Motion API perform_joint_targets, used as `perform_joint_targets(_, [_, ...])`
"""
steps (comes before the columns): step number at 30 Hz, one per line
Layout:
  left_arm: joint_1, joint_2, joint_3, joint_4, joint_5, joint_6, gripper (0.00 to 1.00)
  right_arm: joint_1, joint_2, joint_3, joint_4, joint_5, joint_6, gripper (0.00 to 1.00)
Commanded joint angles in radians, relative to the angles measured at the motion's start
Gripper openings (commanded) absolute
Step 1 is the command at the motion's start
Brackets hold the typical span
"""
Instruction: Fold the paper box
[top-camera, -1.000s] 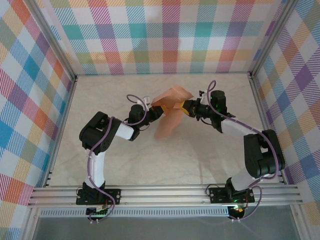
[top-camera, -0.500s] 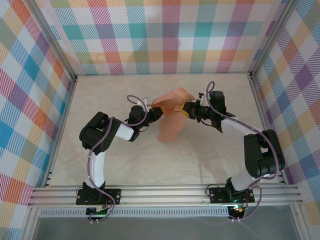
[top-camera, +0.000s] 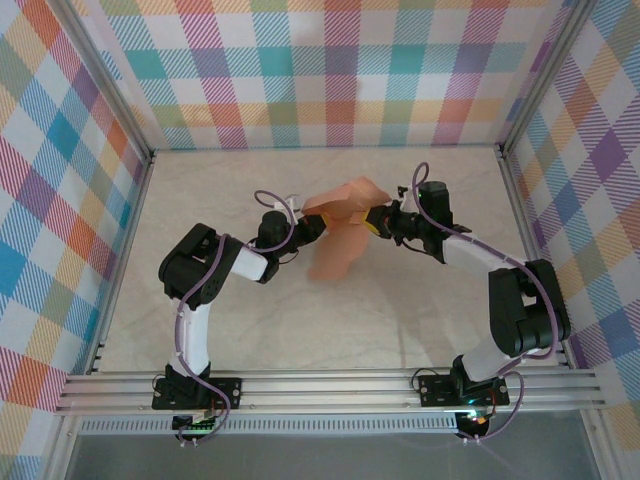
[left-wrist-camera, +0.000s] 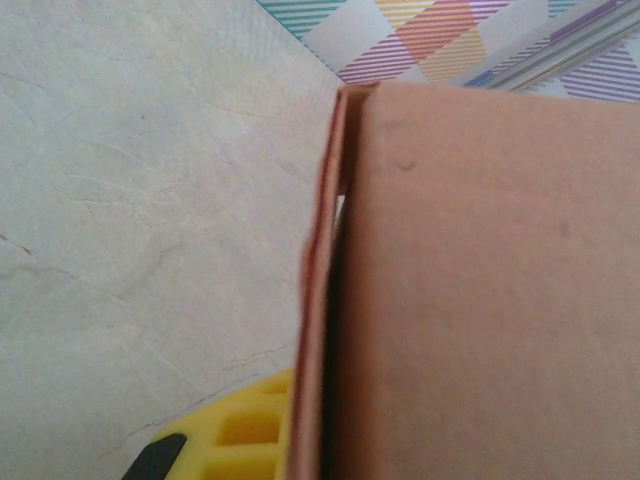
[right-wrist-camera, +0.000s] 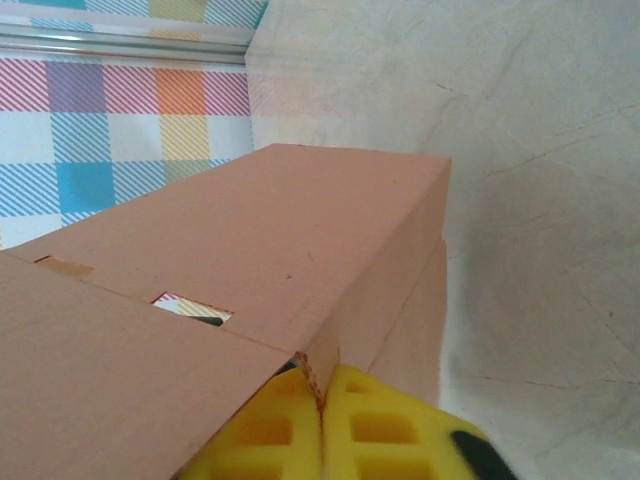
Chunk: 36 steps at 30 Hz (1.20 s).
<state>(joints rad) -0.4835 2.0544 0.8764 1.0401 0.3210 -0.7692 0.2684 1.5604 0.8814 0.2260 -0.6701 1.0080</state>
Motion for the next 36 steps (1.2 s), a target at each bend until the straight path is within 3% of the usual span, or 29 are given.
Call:
perform_joint_targets(1, [-0.004, -0.011, -0.009, 0.020, -0.018, 0.005, 0.00, 0.000, -0.064, 0.033, -0.049, 0.017, -0.059, 0.48])
perform_joint_targets(3, [-0.003, -0.018, -0.017, 0.008, -0.041, 0.015, 0.00, -0.006, -0.105, 0.039, -0.112, 0.062, -0.110, 0.58])
perform_joint_targets(8, [0.000, -0.036, -0.027, -0.036, -0.115, 0.033, 0.00, -0.005, -0.239, 0.066, -0.298, 0.216, -0.229, 0.66])
perform_joint_targets(15, [-0.001, -0.062, -0.036, -0.091, -0.203, 0.104, 0.00, 0.090, -0.325, 0.217, -0.523, 0.382, -0.343, 0.67])
perform_joint_targets(23, [-0.004, -0.105, -0.064, -0.126, -0.280, 0.156, 0.00, 0.290, -0.100, 0.593, -0.805, 0.647, -0.440, 0.59])
perform_joint_targets(29, [-0.007, -0.130, -0.077, -0.133, -0.295, 0.166, 0.00, 0.335, 0.065, 0.783, -0.893, 0.663, -0.455, 0.53])
perform_joint_targets(36, [-0.013, -0.159, -0.095, -0.132, -0.300, 0.164, 0.00, 0.350, 0.175, 0.856, -0.933, 0.658, -0.438, 0.49])
